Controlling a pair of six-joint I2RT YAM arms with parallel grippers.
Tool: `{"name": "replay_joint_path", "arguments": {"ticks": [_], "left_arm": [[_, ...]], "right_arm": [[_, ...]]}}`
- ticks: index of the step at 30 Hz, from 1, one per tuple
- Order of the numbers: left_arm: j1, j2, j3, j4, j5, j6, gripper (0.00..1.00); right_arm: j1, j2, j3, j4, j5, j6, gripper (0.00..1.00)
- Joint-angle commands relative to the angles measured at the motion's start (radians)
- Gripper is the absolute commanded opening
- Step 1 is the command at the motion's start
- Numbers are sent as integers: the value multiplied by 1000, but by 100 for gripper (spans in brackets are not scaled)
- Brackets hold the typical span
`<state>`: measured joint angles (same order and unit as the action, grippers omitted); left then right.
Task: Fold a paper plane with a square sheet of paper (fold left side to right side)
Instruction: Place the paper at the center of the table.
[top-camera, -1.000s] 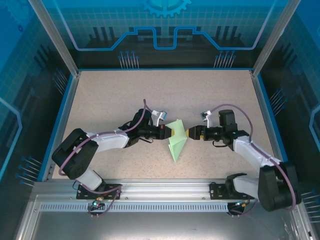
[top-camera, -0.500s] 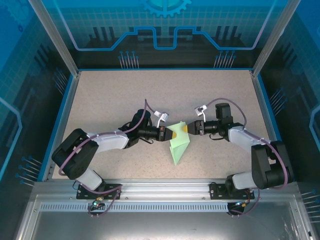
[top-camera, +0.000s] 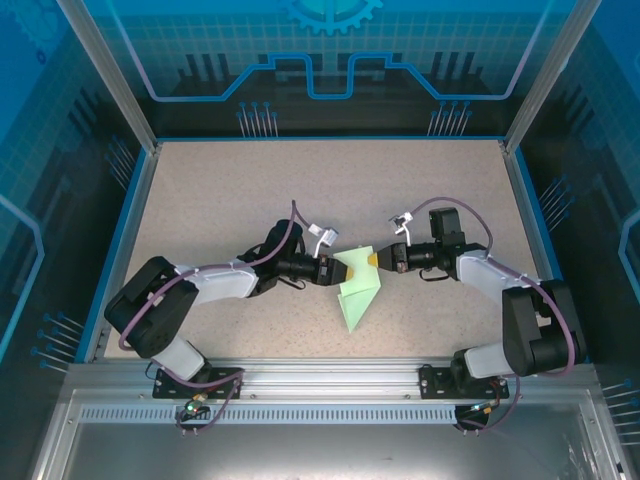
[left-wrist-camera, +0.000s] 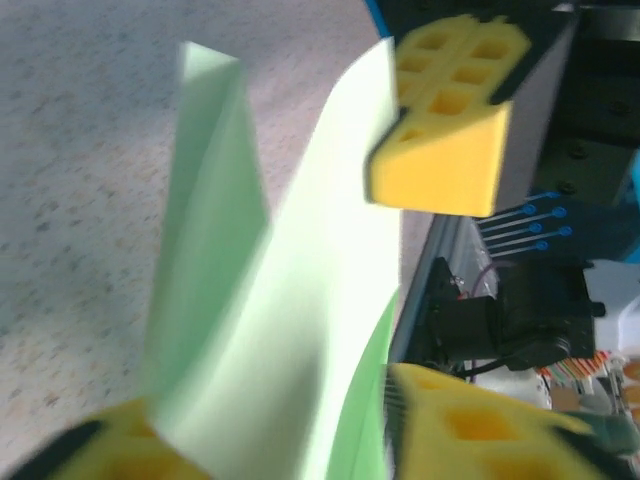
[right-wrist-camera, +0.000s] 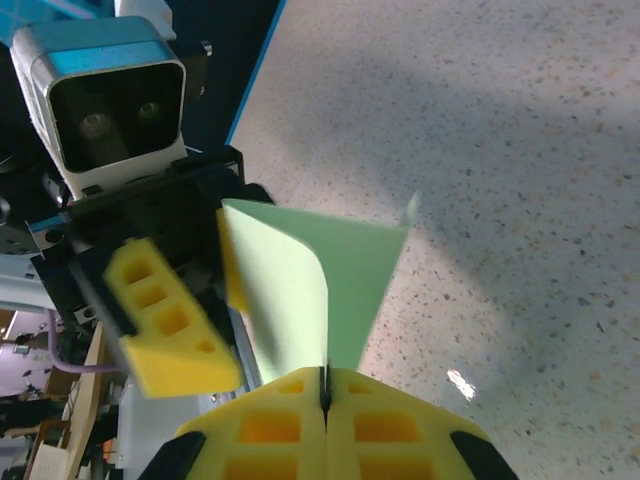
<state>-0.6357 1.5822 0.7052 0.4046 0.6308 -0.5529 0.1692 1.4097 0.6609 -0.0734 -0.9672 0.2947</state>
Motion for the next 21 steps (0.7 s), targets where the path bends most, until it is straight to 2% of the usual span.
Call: {"name": "replay_joint_path", "arguments": {"ticks": [1, 3, 6, 12, 17, 21], "left_arm": [[6, -75, 23, -151, -102, 89, 62], [5, -127, 18, -219, -182, 110, 69], [-30, -221, 16, -350, -326, 154, 71], [-234, -321, 62, -570, -569, 193, 71], [-444, -195, 178, -707, -773, 130, 71], [-533, -18, 328, -806, -895, 49, 71]], "right_arm": [[-13, 21, 17, -64, 59, 7, 0], [-10, 36, 13, -66, 82, 40, 0], [-5, 50, 16, -93, 143, 78, 0], [-3, 64, 27, -121, 219, 141, 0], [3, 82, 38, -129, 233, 195, 0], [10, 91, 55, -150, 251, 206, 0]]}}
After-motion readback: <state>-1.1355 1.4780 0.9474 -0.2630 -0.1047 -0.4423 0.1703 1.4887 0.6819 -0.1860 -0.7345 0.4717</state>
